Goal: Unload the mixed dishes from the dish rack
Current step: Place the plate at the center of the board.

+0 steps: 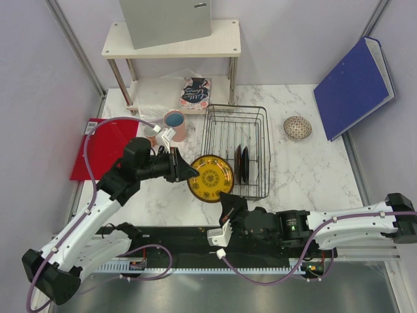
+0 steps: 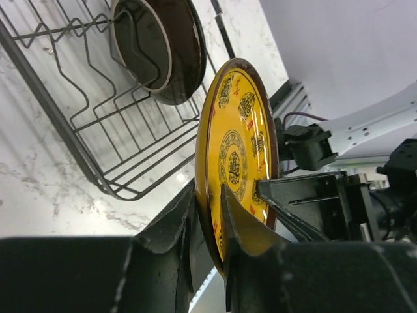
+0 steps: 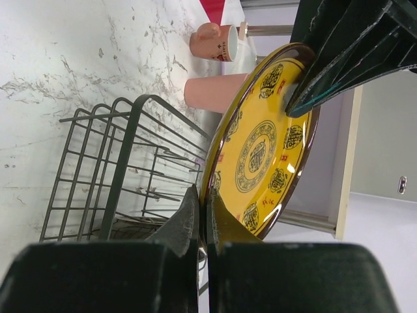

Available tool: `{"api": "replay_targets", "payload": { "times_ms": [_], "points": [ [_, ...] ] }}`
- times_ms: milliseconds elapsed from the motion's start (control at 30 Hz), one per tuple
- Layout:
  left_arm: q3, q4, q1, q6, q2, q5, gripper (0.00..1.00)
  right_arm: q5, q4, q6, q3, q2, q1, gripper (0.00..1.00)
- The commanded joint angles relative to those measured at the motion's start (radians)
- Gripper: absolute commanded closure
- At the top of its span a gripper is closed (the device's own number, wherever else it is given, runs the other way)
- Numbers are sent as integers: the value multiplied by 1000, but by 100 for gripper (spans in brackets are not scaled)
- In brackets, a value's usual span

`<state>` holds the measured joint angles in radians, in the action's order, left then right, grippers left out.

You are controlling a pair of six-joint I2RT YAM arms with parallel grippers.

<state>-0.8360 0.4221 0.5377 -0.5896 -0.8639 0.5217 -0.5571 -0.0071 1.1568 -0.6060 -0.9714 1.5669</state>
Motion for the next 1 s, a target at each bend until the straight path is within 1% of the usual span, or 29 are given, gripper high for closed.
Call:
{"api": "replay_targets", "payload": {
  "times_ms": [0,133,200,267,300,333,400,533,567,600,633,767,967],
  "points": [
    [18,-163,-11,-131,11,245,98,-24,53,0,-12,16,-1,100],
    [5,-171,-15,-151,-10,296,98,-23,56,0,-9,17,-1,100],
    [-21,-132,-15,-136,-15,288,92,-27,58,1,-9,16,-1,100],
    [-58,-82,-15,-110,-18,242,81,-27,58,3,-8,14,-1,100],
    [-72,-30,-15,-80,-21,224,79,-29,59,3,-9,16,-1,100],
    [-84,-7,-15,-67,-21,181,77,-27,59,7,-9,14,-2,100],
    [-116,59,-15,-29,-24,143,72,-27,59,9,-11,11,-1,100],
    [-166,151,-15,36,-27,17,64,-23,59,9,-14,8,-1,100],
    [-176,161,-15,48,-24,2,56,-20,59,6,-15,8,-1,100],
    [-182,167,-15,68,-21,-11,45,-21,59,7,-17,7,-1,100],
    [-189,181,-15,76,-20,-26,32,-18,59,6,-18,7,-1,100],
    [-204,198,-15,97,-26,-42,30,-15,58,6,-23,-1,-2,100],
    [-177,182,-15,76,-46,6,31,-17,64,11,-21,-9,-2,100]
  ]
}}
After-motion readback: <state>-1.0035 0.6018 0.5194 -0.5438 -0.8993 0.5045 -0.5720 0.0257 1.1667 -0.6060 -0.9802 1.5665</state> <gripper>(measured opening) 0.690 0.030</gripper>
